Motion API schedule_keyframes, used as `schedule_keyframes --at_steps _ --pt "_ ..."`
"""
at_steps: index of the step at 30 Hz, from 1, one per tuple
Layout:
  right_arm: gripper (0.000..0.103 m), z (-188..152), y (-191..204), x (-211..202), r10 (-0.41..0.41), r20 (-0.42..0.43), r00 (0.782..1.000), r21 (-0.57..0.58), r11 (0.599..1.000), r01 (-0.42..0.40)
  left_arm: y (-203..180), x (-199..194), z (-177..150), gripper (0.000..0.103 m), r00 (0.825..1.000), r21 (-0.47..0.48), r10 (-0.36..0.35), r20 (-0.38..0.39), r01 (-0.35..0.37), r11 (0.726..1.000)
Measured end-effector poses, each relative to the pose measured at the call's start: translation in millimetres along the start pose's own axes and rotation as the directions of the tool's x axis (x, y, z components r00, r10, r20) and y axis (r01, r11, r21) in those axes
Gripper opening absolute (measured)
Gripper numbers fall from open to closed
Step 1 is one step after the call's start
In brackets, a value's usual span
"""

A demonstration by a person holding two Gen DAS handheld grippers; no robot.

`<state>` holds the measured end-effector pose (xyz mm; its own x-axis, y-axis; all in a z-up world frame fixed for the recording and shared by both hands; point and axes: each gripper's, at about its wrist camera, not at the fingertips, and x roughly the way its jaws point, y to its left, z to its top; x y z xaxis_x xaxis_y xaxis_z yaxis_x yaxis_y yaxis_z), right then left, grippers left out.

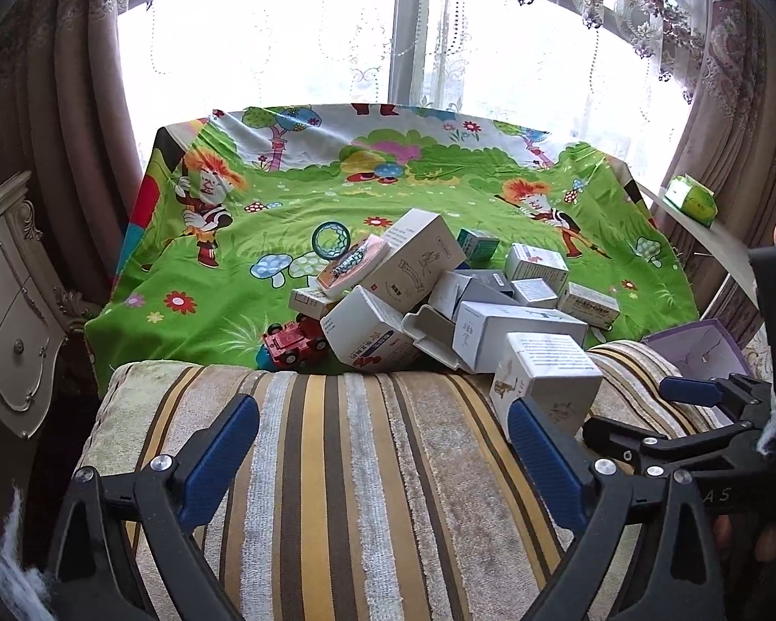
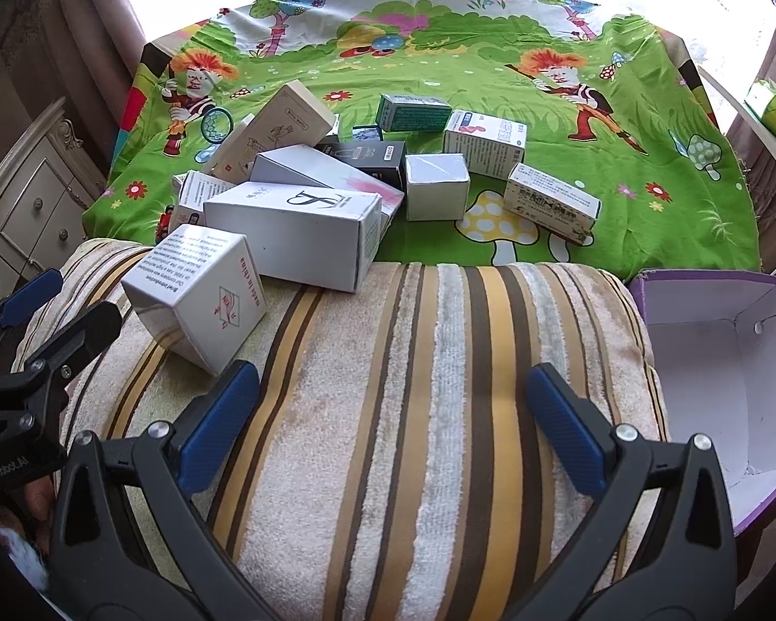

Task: Organize rigid objects
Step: 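Reach right tool to white X-logo box while left tool reaches small white printed box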

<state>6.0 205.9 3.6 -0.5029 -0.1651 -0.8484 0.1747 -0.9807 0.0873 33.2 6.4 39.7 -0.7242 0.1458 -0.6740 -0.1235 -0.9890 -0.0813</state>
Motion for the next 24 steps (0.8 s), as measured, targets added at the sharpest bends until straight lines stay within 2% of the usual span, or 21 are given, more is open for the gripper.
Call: schedule_keyframes --at_steps 4,9,13,17,24 --pt "0.103 -2 -3 -4 0.030 0.012 0.999 -0.013 0.999 -0.030 -11 -11 4 0.090 0.995 0.017 -0.093 0.032 0.093 0.996" --pt "0.103 -3 -6 -7 0.044 0.023 0.999 0.000 0.999 -0.044 -39 -9 9 0.083 0.983 0.059 -0.182 -0.001 0.182 0.982" --pt "0.103 -4 -8 -8 0.053 0.033 0.998 0.008 0.999 -0.053 -49 10 14 0.072 0.978 0.053 -0.193 -0.079 0.198 0.979" --pt "0.103 -4 -9 -8 0.062 0.040 0.997 0.012 0.998 -0.062 -47 28 17 0.072 0.966 0.028 -0.218 -0.141 0.224 0.974" --pt "0.103 -4 -10 -8 0.058 0.041 0.997 0.009 0.998 -0.059 -54 39 22 0.069 0.960 0.028 -0.213 -0.180 0.221 0.975"
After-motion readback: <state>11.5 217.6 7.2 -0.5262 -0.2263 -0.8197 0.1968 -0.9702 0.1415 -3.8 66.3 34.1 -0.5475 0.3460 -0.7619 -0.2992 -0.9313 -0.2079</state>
